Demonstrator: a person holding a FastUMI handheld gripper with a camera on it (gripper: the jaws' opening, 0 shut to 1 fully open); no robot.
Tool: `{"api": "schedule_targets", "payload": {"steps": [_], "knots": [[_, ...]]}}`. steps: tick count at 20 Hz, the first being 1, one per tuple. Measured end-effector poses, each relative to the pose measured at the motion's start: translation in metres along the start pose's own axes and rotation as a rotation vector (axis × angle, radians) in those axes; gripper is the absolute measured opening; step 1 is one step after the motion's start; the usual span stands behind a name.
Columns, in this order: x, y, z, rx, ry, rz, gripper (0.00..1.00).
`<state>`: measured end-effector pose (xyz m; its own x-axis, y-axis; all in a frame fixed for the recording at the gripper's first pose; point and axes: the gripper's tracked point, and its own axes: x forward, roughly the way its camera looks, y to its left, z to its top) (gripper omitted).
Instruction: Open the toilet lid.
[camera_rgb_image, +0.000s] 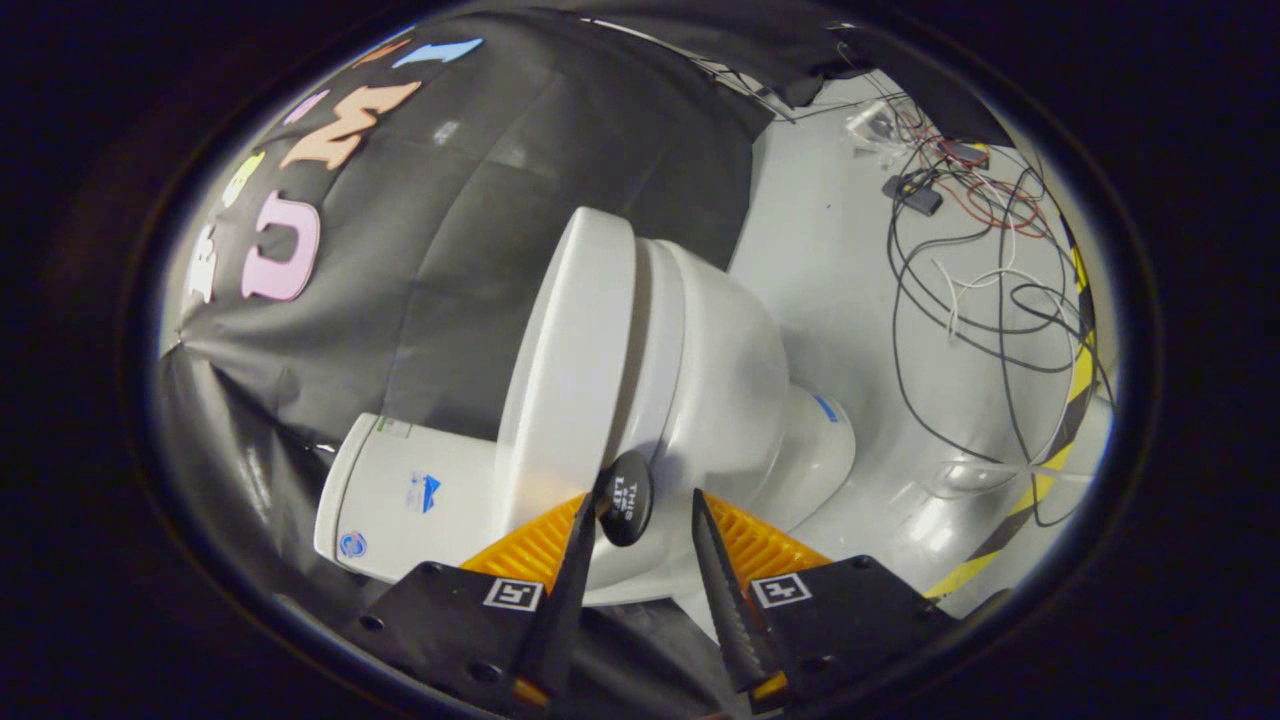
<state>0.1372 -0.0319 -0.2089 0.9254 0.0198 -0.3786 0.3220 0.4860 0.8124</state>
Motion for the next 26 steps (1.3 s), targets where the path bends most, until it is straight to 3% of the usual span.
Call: {"api": "schedule_targets", "payload": {"steps": [3,9,10,11,13,19,26], "knots": [[0.003,0.005,0.004,0.072,0.002,0.030,0.32],[0.005,0.004,0.011,0.033,0.004,-0.030,0.32],[-0.013,0.010,0.029,0.061,-0.024,0.011,0.24],[0.006,0.011,0.019,0.078,-0.033,0.006,0.17],[0.004,0.013,0.018,0.069,-0.036,-0.005,0.01],[-0.005,0.019,0.017,0.007,-0.051,-0.091,0.01],[-0.019,0.051,0.025,-0.080,-0.090,-0.071,0.01]]}}
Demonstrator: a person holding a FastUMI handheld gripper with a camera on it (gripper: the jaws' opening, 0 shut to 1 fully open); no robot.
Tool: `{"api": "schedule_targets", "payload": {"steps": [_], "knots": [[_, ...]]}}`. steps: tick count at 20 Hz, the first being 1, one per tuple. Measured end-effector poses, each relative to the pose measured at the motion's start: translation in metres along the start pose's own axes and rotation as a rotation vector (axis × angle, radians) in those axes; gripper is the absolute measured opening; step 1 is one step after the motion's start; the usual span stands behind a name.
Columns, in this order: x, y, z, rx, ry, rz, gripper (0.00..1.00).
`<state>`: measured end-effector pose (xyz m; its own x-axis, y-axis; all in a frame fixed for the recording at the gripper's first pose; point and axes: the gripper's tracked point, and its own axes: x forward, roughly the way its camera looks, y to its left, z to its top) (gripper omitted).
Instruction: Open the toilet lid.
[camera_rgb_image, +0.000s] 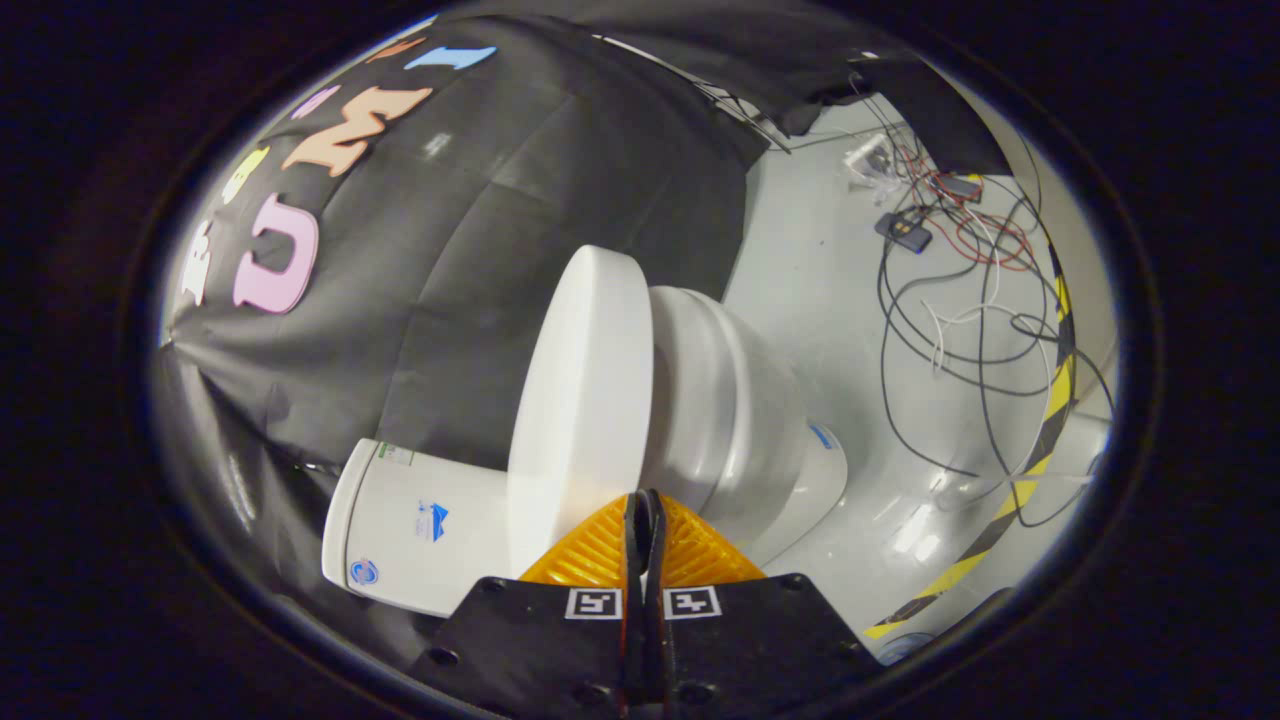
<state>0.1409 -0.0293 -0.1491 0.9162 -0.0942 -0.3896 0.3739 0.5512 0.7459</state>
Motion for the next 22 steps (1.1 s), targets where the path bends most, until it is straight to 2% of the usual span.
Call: {"api": "schedule_targets", "payload": {"steps": [5,10,22], "knots": [[-0.013,0.026,0.006,-0.096,-0.030,-0.008,0.01],[-0.026,0.059,0.012,-0.207,-0.056,0.023,0.01],[-0.045,0.112,0.018,-0.425,-0.123,-0.001,0.01]]}}
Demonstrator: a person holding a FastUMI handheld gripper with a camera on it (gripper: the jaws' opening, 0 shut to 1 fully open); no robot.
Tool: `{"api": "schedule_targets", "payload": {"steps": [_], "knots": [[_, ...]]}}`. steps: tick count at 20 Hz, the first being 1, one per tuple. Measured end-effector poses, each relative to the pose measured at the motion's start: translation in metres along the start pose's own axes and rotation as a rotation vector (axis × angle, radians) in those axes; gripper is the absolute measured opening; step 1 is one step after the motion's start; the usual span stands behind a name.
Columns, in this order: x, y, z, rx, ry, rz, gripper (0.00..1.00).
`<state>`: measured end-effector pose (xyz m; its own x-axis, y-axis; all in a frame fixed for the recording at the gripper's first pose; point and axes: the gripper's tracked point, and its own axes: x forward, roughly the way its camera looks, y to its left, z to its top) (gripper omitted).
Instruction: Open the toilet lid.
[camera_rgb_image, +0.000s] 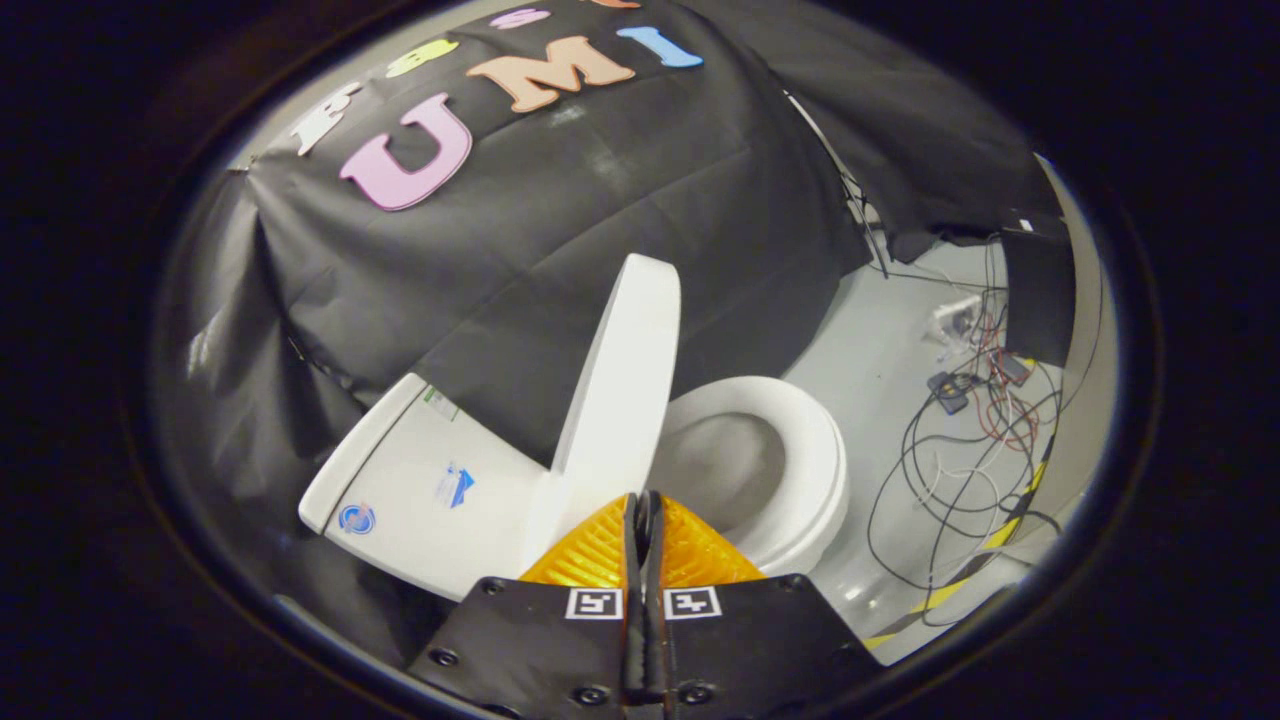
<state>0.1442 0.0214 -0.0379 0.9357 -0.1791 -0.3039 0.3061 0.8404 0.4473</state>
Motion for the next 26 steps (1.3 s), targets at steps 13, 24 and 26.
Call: {"api": "schedule_targets", "payload": {"steps": [13,24,26], "knots": [[-0.010,0.041,0.014,-0.129,-0.025,0.016,0.01],[-0.017,0.077,0.021,-0.233,-0.048,0.040,0.01],[-0.019,0.085,0.022,-0.255,-0.052,0.045,0.01]]}}
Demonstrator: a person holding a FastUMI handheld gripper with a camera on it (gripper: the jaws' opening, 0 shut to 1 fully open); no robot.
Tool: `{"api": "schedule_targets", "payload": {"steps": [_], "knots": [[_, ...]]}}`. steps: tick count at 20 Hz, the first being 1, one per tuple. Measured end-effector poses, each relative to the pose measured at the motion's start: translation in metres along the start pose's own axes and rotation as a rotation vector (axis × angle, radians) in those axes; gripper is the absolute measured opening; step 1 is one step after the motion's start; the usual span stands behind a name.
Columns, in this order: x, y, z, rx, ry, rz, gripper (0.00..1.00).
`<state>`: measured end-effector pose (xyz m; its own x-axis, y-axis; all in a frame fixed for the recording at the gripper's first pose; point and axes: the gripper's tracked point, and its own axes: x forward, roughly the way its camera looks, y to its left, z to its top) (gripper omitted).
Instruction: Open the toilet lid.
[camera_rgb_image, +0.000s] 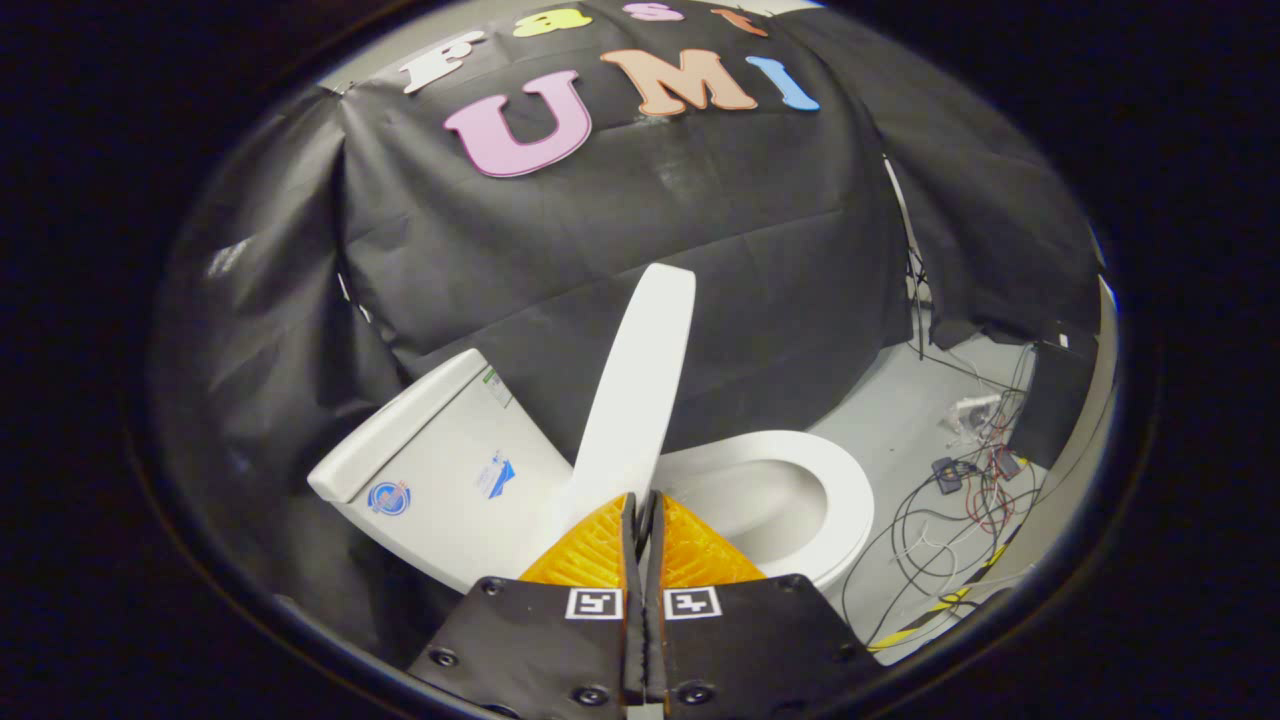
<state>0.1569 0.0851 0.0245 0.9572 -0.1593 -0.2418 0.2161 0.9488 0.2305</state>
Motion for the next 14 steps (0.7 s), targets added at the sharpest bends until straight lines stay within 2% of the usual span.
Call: {"api": "schedule_targets", "payload": {"steps": [14], "knots": [[-0.004,0.051,0.012,-0.130,-0.025,0.048,0.01]]}}
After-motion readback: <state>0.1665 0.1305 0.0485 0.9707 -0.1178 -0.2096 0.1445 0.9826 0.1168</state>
